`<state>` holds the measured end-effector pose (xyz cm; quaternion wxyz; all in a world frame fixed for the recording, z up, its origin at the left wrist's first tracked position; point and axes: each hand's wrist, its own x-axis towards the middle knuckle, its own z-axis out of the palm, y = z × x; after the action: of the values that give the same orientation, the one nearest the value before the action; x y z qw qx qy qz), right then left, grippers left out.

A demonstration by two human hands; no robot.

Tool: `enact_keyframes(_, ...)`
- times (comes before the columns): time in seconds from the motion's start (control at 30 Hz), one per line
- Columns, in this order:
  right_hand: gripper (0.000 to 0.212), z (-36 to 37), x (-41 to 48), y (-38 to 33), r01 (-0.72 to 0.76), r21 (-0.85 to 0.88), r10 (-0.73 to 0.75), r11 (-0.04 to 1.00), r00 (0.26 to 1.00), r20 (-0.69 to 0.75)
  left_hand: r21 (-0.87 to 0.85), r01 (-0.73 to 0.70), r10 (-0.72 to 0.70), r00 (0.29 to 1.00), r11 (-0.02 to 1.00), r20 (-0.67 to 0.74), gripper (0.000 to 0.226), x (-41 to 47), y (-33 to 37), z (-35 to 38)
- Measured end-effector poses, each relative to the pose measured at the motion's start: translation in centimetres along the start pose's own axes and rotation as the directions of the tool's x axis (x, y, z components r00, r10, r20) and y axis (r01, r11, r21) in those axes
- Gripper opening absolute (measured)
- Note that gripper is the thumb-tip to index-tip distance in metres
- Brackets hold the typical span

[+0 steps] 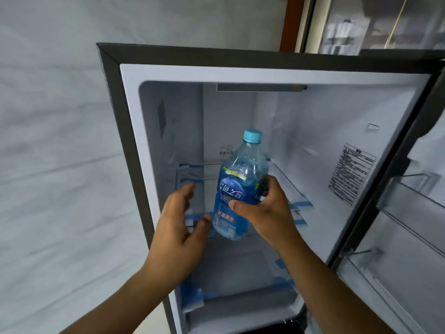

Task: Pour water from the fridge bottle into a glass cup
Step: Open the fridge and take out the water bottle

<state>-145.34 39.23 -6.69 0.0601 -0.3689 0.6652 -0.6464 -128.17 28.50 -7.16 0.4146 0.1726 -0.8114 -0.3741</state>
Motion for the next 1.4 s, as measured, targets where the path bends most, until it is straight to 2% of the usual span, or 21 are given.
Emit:
enact_keyframes(0.07,0.062,0.6,-2.2,-1.1,-0.019,-0.042,0.018,0.999,1.000,-0.023,-0.180,0.140,-0.122,0.987,0.974,0.110,0.055,-0.3,-0.7,0.2)
enact_keyframes(0.1,0.063,0.9,-3.2,-1.5,-0.024,-0.059,0.021,0.998,0.999,-0.038,-0.267,0.182,-0.139,0.975,0.947,0.172,0.053,-0.5,-0.9,0.2)
enact_keyframes(0.2,0.067,2.0,-6.6,-2.7,-0.063,-0.083,0.053,0.995,0.991,-0.122,-0.480,0.220,-0.061,0.944,0.849,0.324,0.044,-1.9,-1.1,-0.4)
enact_keyframes(0.27,0.070,2.4,-9.0,-3.4,-0.085,-0.101,0.066,0.991,0.982,-0.179,-0.525,0.226,-0.014,0.927,0.821,0.376,0.040,-3.1,-1.4,-0.9)
enact_keyframes(0.47,0.068,2.1,-16.8,-5.2,-0.206,-0.144,0.141,0.968,0.920,-0.366,-0.505,0.241,0.066,0.854,0.829,0.516,0.040,-7.2,-1.5,-0.8)
enact_keyframes(0.67,0.078,-0.1,-25.2,-7.4,-0.360,-0.187,0.197,0.914,0.796,-0.572,-0.535,0.235,0.187,0.763,0.811,0.618,0.034,-12.7,1.8,1.0)
enact_keyframes(0.83,0.071,-2.8,-32.2,-9.6,-0.412,-0.150,0.202,0.899,0.693,-0.692,-0.564,0.278,0.282,0.647,0.777,0.708,0.031,-17.3,5.8,2.8)
enact_keyframes(1.03,0.069,-6.5,-41.5,-12.5,-0.479,-0.125,0.197,0.869,0.567,-0.799,-0.498,0.331,0.310,0.483,0.801,0.819,0.032,-24.2,11.1,5.2)
enact_keyframes(1.27,0.074,-11.2,-53.4,-16.5,-0.534,-0.109,0.187,0.838,0.471,-0.862,-0.521,0.353,0.392,0.376,0.777,0.840,0.041,-34.4,18.7,6.4)
enact_keyframes(1.4,0.072,-13.2,-59.6,-18.7,-0.586,-0.116,0.161,0.802,0.399,-0.903,-0.561,0.367,0.470,0.312,0.742,0.826,0.028,-40.0,22.9,6.8)
